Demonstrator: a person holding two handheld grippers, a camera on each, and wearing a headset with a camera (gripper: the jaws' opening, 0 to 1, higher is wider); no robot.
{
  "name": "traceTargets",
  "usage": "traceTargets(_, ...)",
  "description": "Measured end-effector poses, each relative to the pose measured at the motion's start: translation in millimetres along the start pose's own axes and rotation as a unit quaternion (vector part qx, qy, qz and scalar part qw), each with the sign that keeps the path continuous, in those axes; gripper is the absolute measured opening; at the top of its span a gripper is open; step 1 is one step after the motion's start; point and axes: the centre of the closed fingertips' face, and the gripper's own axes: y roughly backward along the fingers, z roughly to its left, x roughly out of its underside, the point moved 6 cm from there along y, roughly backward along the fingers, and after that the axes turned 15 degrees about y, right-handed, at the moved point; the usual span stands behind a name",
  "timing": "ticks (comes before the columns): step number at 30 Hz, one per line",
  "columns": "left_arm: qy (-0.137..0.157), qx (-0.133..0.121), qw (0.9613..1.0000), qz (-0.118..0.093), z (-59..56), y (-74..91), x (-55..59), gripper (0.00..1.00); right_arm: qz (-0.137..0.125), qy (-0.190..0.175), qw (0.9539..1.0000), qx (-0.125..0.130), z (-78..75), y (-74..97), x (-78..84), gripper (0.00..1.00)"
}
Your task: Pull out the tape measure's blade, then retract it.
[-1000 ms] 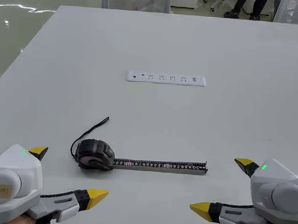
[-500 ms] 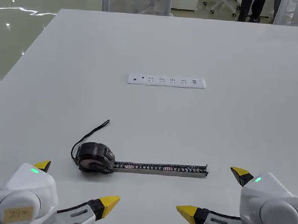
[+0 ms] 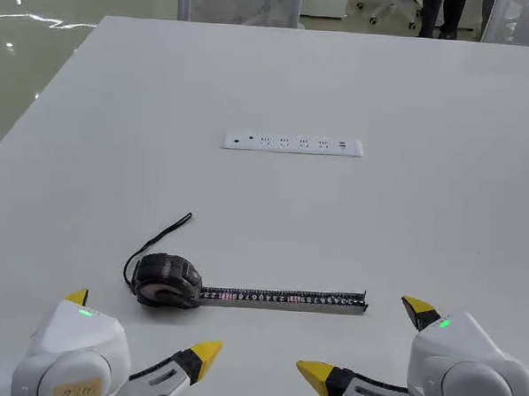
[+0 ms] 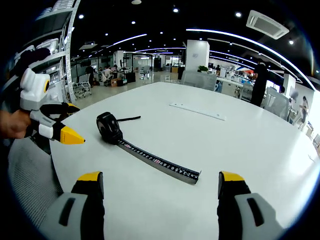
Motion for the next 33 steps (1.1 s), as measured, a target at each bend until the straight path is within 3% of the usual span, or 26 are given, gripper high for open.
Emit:
traceTargets(8, 0.005, 0.003, 1.0, 0.002, -4.6, -2.8, 0.5, 1.0, -0.003, -0.007, 1.0, -0.001, 6.2, 0.6, 1.7, 0.99)
traceTargets(21, 0.036, -0.038, 0.9986, -0.007, -0.5, -17.5, -1.5, 1.0, -0.001, 0.006, 0.9999, -0.016, -5.4, -4.1, 7.1, 0.99)
traceTargets(27, 0.052, -0.051, 0.9973, -0.01, 1.0, -28.6, -3.6, 1.0, -0.008, 0.025, 0.9979, -0.06, -13.0, -9.6, 12.2, 0.96)
traceTargets(28, 0.054, -0.053, 0.9971, -0.012, 0.8, -31.3, -3.9, 1.0, -0.009, 0.034, 0.9965, -0.077, -13.5, -10.5, 14.0, 0.95)
traceTargets(33, 0.06, -0.056, 0.9966, -0.007, -1.9, -42.2, -1.8, 1.0, -0.001, 0.066, 0.9923, -0.105, -21.1, -15.7, 21.3, 0.93)
